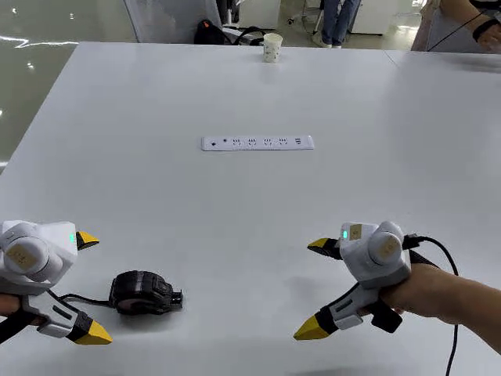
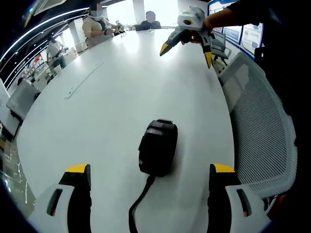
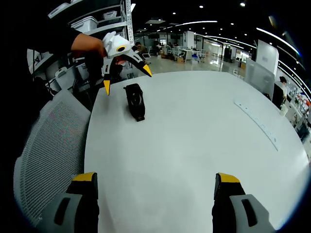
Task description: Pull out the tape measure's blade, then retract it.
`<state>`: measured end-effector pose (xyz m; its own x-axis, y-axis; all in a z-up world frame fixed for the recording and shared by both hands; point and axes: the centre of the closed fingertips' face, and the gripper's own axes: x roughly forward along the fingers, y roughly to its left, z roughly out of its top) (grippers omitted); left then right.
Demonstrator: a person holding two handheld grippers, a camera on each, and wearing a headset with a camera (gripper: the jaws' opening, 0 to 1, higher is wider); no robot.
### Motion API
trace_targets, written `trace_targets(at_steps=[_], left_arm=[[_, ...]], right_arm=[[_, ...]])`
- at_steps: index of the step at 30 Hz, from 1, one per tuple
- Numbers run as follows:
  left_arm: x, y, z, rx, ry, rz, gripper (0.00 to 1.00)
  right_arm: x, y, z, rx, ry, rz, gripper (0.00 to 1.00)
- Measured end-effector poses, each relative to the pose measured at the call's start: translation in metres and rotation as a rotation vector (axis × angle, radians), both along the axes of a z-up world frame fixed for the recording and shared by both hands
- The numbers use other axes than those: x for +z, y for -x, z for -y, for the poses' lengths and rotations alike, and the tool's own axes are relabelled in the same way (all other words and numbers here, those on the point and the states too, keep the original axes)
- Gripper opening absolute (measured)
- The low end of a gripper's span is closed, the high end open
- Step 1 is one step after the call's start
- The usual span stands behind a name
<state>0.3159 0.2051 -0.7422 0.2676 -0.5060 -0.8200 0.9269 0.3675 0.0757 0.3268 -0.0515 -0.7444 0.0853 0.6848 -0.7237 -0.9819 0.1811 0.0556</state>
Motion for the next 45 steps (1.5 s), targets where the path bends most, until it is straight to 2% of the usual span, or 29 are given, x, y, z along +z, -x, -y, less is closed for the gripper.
trace_targets(at_steps=[4, 7, 13, 17, 20, 24, 27, 32, 35, 38, 41, 45], left_arm=[[0.0, -0.005, 0.004, -0.048, -0.016, 0.0, 0.99], [0.003, -0.009, 0.007, -0.052, -0.019, -0.004, 0.95], [0.003, -0.012, 0.022, -0.094, -0.029, -0.002, 0.92], [0.001, -0.01, 0.033, -0.114, -0.026, -0.01, 0.89], [-0.002, -0.006, 0.038, -0.124, -0.03, -0.033, 0.83], [-0.011, -0.004, 0.039, -0.139, -0.057, -0.042, 0.79], [-0.018, -0.001, 0.041, -0.172, -0.081, -0.046, 0.7], [-0.027, 0.001, 0.043, -0.181, -0.117, -0.069, 0.69], [-0.029, 0.0, 0.046, -0.179, -0.117, -0.078, 0.66], [-0.028, -0.001, 0.051, -0.184, -0.099, -0.083, 0.59], [-0.029, -0.001, 0.055, -0.182, -0.094, -0.088, 0.57], [-0.031, -0.004, 0.054, -0.164, -0.111, -0.106, 0.46]], right_arm=[[0.001, -0.003, -0.013, 0.002, -0.004, 0.006, 0.99], [0.002, -0.004, -0.022, 0.016, -0.005, 0.017, 0.99], [0.0, -0.005, -0.042, 0.038, -0.005, 0.019, 0.99], [0.0, -0.006, -0.052, 0.046, -0.017, 0.019, 0.99], [-0.003, -0.005, -0.059, 0.064, -0.013, 0.02, 0.99], [-0.008, -0.005, -0.071, 0.09, -0.016, 0.028, 0.99], [-0.01, -0.004, -0.081, 0.099, -0.021, 0.021, 0.99], [-0.013, -0.004, -0.098, 0.119, -0.035, 0.023, 0.99], [-0.015, -0.003, -0.108, 0.132, -0.032, 0.016, 0.99], [-0.016, 0.002, -0.119, 0.174, -0.029, 0.025, 0.99], [-0.013, 0.004, -0.128, 0.185, -0.031, 0.021, 0.99], [-0.013, 0.004, -0.138, 0.195, -0.037, 0.018, 0.99]])
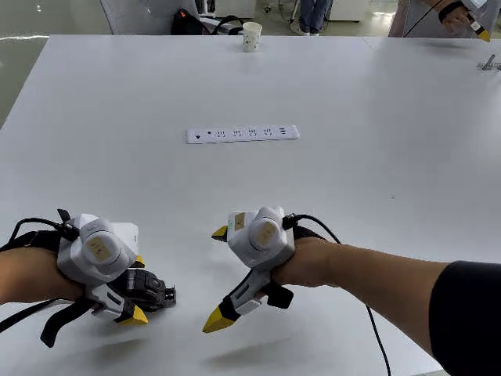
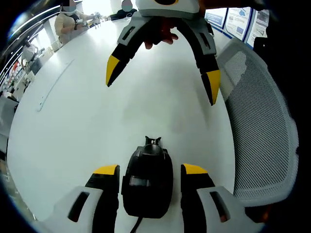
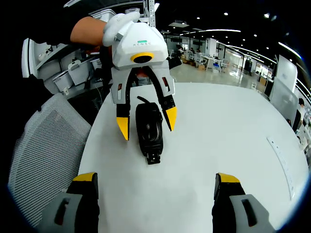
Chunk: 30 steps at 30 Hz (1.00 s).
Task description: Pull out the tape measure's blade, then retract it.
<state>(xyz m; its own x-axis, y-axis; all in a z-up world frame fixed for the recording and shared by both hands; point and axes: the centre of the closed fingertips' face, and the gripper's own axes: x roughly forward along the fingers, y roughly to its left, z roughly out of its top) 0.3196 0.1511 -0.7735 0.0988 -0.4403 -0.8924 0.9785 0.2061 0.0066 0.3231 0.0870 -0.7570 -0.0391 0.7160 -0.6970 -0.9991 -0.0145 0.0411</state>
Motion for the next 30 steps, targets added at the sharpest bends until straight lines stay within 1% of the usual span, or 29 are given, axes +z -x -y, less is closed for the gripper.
trace_targets(at_steps=[1, 3, 5, 6, 7, 8, 10, 11, 13, 15, 17, 18, 19, 20, 22, 23, 25, 27, 29, 30], left_arm=[[0.0, 0.0, -0.001, -0.001, -0.004, 0.003, 0.44], [-0.002, 0.001, -0.003, -0.012, -0.023, 0.006, 0.44], [-0.003, 0.001, -0.004, -0.021, -0.027, 0.006, 0.41], [-0.003, -0.002, -0.005, -0.023, -0.029, 0.018, 0.39], [-0.003, -0.005, -0.005, -0.012, -0.028, 0.031, 0.34], [-0.004, -0.005, -0.006, -0.007, -0.026, 0.016, 0.34], [-0.006, -0.003, -0.006, -0.025, -0.025, 0.021, 0.33], [-0.007, -0.004, -0.006, -0.038, -0.035, 0.022, 0.33], [-0.008, -0.005, -0.005, -0.031, -0.046, 0.013, 0.33], [-0.008, -0.004, -0.005, -0.034, -0.057, 0.009, 0.33], [-0.008, -0.004, -0.006, -0.034, -0.061, 0.008, 0.33], [-0.008, -0.004, -0.006, -0.033, -0.061, 0.01, 0.33], [-0.008, -0.004, -0.006, -0.031, -0.059, 0.01, 0.33], [-0.008, -0.004, -0.006, -0.028, -0.058, 0.009, 0.33], [-0.009, -0.004, -0.007, -0.025, -0.056, 0.009, 0.33], [-0.008, -0.004, -0.006, -0.023, -0.056, 0.016, 0.33], [-0.008, -0.004, -0.006, -0.02, -0.053, 0.021, 0.33], [-0.008, -0.004, -0.006, -0.005, -0.043, 0.018, 0.33], [-0.009, -0.005, -0.006, -0.001, -0.036, 0.015, 0.33], [-0.009, -0.005, -0.006, -0.001, -0.035, 0.017, 0.33]], right_arm=[[0.0, 0.0, -0.002, 0.002, 0.0, 0.001, 0.99], [-0.001, -0.001, -0.007, 0.005, 0.0, -0.004, 0.99], [0.0, -0.001, -0.009, 0.007, -0.002, -0.005, 0.99], [-0.001, -0.003, -0.011, 0.007, -0.001, -0.005, 0.99], [-0.002, -0.003, -0.011, 0.009, 0.0, -0.006, 0.99], [-0.002, -0.003, -0.012, 0.012, 0.005, -0.004, 0.98], [-0.002, -0.004, -0.013, 0.016, 0.002, 0.0, 0.92], [-0.003, -0.007, -0.015, 0.008, 0.001, -0.003, 0.92], [-0.003, -0.008, -0.018, 0.005, -0.001, -0.004, 0.92], [-0.004, -0.011, -0.019, 0.012, 0.001, 0.009, 0.89], [-0.002, -0.011, -0.022, -0.001, -0.011, -0.004, 0.86], [-0.003, -0.01, -0.024, 0.0, -0.014, -0.01, 0.85], [-0.003, -0.01, -0.025, 0.009, -0.02, -0.005, 0.82], [-0.004, -0.011, -0.027, 0.018, -0.023, 0.013, 0.79], [-0.006, -0.011, -0.03, 0.023, -0.017, 0.024, 0.73], [-0.007, -0.011, -0.032, 0.029, -0.018, 0.033, 0.71], [-0.01, -0.01, -0.036, 0.032, -0.018, 0.032, 0.65], [-0.013, -0.005, -0.038, 0.048, -0.011, 0.027, 0.6], [-0.018, -0.002, -0.041, 0.059, 0.004, 0.024, 0.57], [-0.021, 0.0, -0.042, 0.07, 0.007, 0.025, 0.52]])
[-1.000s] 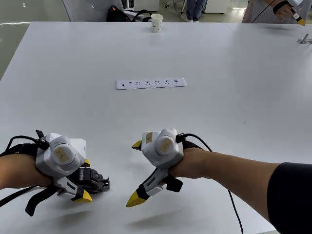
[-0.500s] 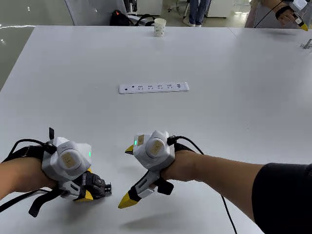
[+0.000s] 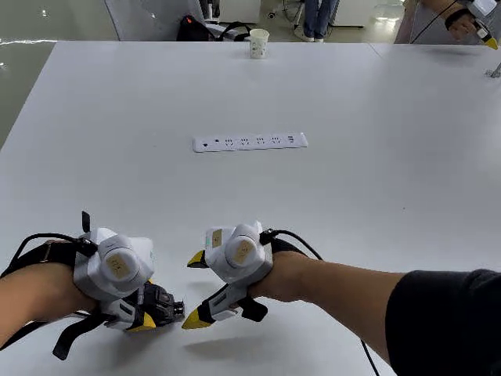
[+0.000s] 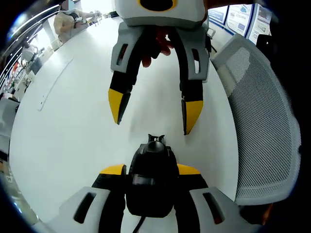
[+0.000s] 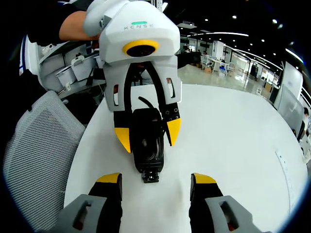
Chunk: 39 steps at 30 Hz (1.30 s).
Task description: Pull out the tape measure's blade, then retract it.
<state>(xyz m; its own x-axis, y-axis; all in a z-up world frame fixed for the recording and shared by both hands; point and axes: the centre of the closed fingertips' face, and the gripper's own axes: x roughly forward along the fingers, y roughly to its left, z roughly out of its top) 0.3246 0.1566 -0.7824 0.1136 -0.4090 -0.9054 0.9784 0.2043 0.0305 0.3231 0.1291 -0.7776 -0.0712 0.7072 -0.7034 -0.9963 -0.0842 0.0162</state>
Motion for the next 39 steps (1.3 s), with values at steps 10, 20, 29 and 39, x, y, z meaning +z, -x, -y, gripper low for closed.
trace_targets(at_steps=[10, 20, 29, 39], left_arm=[[0.001, 0.0, 0.001, -0.008, -0.006, 0.007, 0.33], [0.001, 0.001, 0.001, -0.003, -0.001, 0.002, 0.33], [0.002, 0.002, 0.001, -0.011, 0.001, -0.014, 0.33], [0.003, 0.001, -0.001, -0.002, 0.007, 0.007, 0.32]], right_arm=[[-0.017, 0.009, -0.005, 0.072, 0.048, 0.028, 0.33], [-0.028, 0.008, -0.008, 0.087, 0.085, 0.053, 0.12], [-0.03, 0.009, -0.011, 0.041, 0.089, 0.0, 0.12], [-0.03, 0.007, -0.008, 0.08, 0.08, 0.006, 0.09]])
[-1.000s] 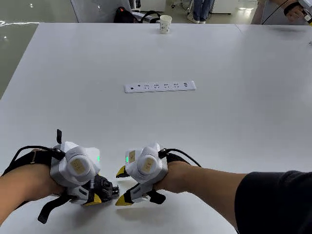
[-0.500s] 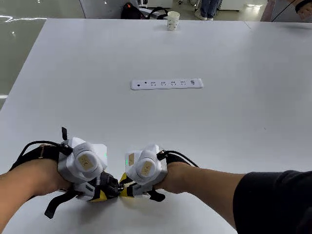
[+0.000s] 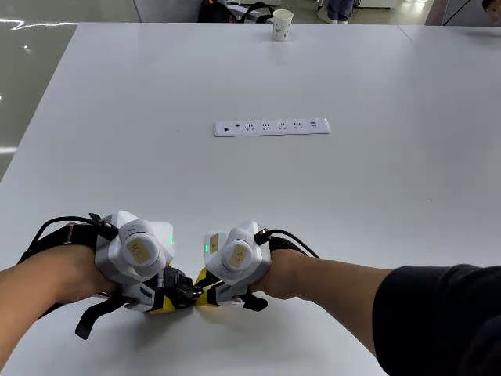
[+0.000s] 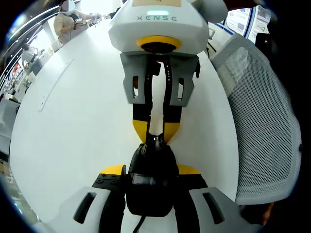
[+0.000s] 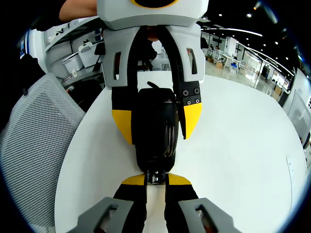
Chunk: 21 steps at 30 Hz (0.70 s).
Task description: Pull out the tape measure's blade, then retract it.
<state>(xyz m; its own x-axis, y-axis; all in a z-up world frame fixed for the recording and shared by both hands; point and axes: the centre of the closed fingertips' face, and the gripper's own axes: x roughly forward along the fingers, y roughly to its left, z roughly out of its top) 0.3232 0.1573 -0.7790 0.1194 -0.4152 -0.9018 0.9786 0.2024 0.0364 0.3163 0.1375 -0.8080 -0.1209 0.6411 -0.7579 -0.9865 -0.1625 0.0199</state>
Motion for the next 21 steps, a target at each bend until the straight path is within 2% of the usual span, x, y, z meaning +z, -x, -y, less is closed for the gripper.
trace_targets(at_steps=[21], left_arm=[[0.0, -0.001, 0.001, 0.006, 0.003, 0.002, 0.32]], right_arm=[[0.001, -0.002, 0.016, -0.019, 0.018, 0.001, 0.09]])
